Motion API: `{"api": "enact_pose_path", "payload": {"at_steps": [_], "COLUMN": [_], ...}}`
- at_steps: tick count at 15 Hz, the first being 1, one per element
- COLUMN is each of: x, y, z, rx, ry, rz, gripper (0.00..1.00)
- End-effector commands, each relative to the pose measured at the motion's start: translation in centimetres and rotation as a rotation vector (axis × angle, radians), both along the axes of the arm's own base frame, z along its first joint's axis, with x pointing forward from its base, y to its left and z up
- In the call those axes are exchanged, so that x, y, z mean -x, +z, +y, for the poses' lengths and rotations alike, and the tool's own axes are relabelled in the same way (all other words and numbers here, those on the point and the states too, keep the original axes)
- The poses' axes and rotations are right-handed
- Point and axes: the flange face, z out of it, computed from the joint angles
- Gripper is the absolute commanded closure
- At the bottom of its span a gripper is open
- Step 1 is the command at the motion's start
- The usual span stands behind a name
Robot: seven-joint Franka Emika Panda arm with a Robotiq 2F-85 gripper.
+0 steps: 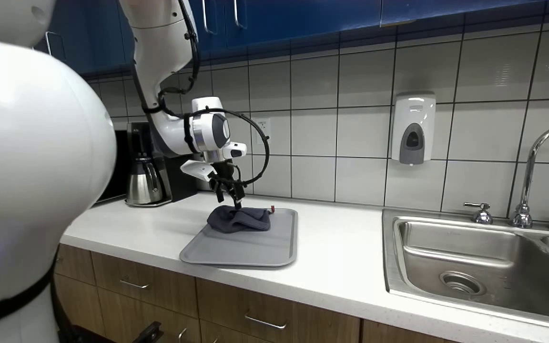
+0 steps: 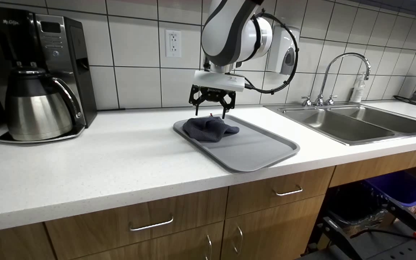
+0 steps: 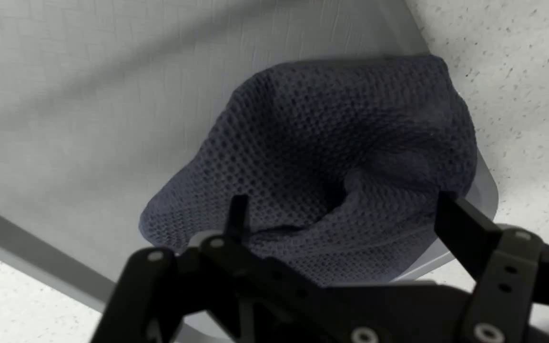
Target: Put the towel on the counter.
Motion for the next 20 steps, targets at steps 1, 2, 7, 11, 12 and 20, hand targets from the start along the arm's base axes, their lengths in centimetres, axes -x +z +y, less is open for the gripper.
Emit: {"api": "enact_pose_path", "payload": {"at_steps": [1,2,7,11,12,20], "x": [-1.9,-2.1,-2.6,-2.7,-2.7,-3.0], "y": [-1.3,-1.7,-3.3,-4.5,-4.7,-6.6], "z": [0.8,0.9,1.4,1.4,1.4,0.4], "rx": [0.034,0.037,0.048,0.055,0.055,0.068], "ry": [-0.064,-0.077,-0.109,-0.121,-0.127,-0.153], "rz": [-0.003,-0.001,0.013,0.033,0.040,0.063], "gripper": [0.00,0.00,0.00,0.00,0.00,0.26]}}
